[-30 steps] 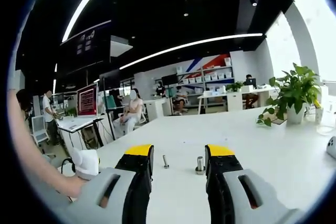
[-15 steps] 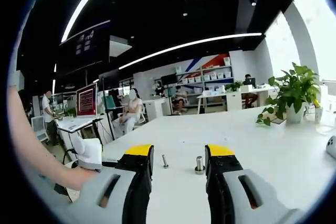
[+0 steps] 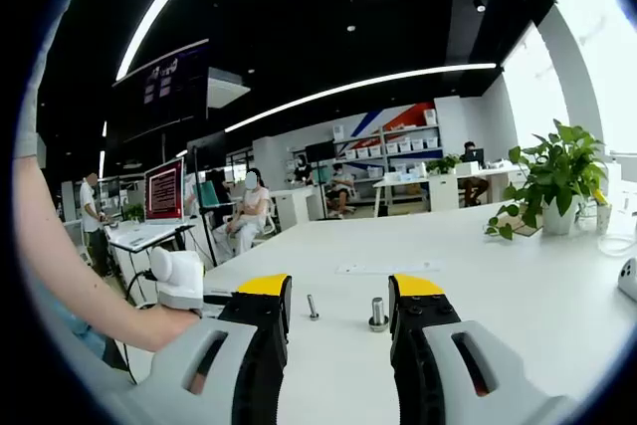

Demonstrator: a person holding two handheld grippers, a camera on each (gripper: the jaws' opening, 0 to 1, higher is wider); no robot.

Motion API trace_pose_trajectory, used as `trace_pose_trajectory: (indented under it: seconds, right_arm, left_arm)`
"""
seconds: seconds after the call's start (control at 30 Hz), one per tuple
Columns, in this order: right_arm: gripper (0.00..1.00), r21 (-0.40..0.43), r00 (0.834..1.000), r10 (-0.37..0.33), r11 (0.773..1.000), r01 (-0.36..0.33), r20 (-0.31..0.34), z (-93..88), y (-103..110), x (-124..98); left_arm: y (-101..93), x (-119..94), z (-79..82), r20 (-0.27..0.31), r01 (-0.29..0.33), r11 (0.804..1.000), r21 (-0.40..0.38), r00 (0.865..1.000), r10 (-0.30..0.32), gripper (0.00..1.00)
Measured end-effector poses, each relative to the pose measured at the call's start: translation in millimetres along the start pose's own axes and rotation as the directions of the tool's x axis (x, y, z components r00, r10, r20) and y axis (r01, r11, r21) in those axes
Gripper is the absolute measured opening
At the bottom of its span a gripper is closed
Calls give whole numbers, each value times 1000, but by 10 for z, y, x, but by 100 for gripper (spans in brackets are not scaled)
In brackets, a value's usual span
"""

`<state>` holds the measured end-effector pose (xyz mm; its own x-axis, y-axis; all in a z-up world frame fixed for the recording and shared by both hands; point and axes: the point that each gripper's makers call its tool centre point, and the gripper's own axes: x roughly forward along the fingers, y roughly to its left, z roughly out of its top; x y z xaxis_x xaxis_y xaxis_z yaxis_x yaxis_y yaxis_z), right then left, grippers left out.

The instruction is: Place the washer onto the threaded stud by aligning its center hole with the stud, sliding it down to the base, and recovering from edge contact or off-axis alignment until the washer reaches the visible bottom stop.

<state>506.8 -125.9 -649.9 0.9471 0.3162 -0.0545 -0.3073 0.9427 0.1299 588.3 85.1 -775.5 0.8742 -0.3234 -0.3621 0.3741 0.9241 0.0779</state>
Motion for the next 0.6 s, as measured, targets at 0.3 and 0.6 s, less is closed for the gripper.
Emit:
trace_pose_trajectory:
  seconds: [0.3,0.6]
  right_arm:
    - [41,6,1000,-6,1000,6,4,10,-22,-7]
    - [41,13,1000,-2,1000,2,6,10,-14,2]
  left_arm:
    - [10,141,93,5,8,1000,9,1000,-8,8]
    - [1,324,185,6,14,1000,15,1000,-14,8]
